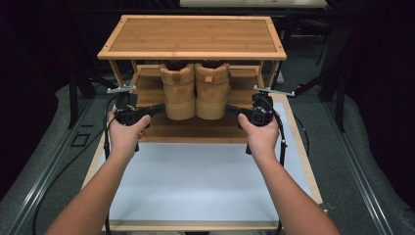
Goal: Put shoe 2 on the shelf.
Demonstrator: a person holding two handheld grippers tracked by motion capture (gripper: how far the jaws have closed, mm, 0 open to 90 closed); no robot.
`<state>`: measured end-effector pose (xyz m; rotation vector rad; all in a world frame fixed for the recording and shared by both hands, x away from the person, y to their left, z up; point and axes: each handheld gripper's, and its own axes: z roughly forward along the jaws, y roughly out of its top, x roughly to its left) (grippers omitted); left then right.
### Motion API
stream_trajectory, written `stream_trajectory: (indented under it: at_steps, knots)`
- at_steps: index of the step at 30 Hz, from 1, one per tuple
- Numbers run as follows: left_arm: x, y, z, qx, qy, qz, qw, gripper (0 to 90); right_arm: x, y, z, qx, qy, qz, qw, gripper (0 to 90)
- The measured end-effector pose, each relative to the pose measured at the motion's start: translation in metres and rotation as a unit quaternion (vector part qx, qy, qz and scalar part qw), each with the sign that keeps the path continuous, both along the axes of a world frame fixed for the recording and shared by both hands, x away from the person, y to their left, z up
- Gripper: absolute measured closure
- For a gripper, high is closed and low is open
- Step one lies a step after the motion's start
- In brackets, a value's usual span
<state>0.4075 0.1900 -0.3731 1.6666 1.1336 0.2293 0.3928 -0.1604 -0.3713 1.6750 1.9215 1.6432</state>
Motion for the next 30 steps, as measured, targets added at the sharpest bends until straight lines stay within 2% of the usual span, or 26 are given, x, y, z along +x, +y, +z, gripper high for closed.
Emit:
stream_trajectory:
  at_steps: [1,7,8,9,10,12,15,20,22,24,26,28,30]
  knots:
    - [0.002,-0.001,0.001,-0.006,0.002,0.004,1.0,90.0,0.002,0.0,0.001,-0.001,-0.002,-0.002,1.0,90.0]
    - [0.015,-0.002,-0.001,-0.002,0.003,0.017,0.9999,90.0,0.013,0.005,0.002,-0.017,-0.003,-0.015,0.9997,90.0]
    - [0.016,-0.002,-0.001,-0.004,0.004,0.015,0.9999,90.0,0.015,0.006,0.0,-0.012,-0.006,-0.025,0.9996,90.0]
    - [0.018,-0.001,-0.001,-0.008,0.005,0.014,0.9999,90.0,0.016,0.004,0.0,-0.008,-0.002,-0.015,0.9998,90.0]
    - [0.019,-0.002,-0.001,-0.01,0.005,0.016,0.9998,90.0,0.017,0.004,0.0,-0.009,-0.003,-0.018,0.9998,90.0]
    - [0.022,-0.004,-0.002,-0.005,0.004,0.022,0.9997,90.0,0.02,0.006,-0.001,-0.008,-0.011,-0.026,0.9996,90.0]
    - [0.029,-0.007,-0.005,-0.003,0.008,0.026,0.9996,90.0,0.026,0.008,-0.004,-0.018,-0.007,-0.038,0.9991,90.0]
    - [0.034,-0.003,-0.006,-0.012,0.008,0.024,0.9996,90.0,0.032,0.006,-0.006,-0.011,0.0,-0.03,0.9995,90.0]
    - [0.034,-0.004,-0.006,-0.01,0.009,0.023,0.9996,90.0,0.031,0.006,-0.006,-0.016,-0.003,-0.028,0.9995,90.0]
    - [0.033,-0.006,-0.007,0.005,0.011,0.023,0.9997,90.0,0.031,0.008,-0.007,-0.024,-0.008,-0.034,0.9991,90.0]
    - [0.033,-0.007,-0.01,0.018,0.015,0.023,0.9994,90.0,0.031,0.008,-0.01,-0.033,0.002,-0.033,0.9989,90.0]
    - [0.033,-0.006,-0.012,0.015,0.013,0.026,0.9995,90.0,0.032,0.009,-0.014,-0.04,0.005,-0.035,0.9986,90.0]
    - [0.033,-0.006,-0.013,0.011,0.015,0.026,0.9995,90.0,0.032,0.009,-0.015,-0.032,0.002,-0.034,0.9989,90.0]
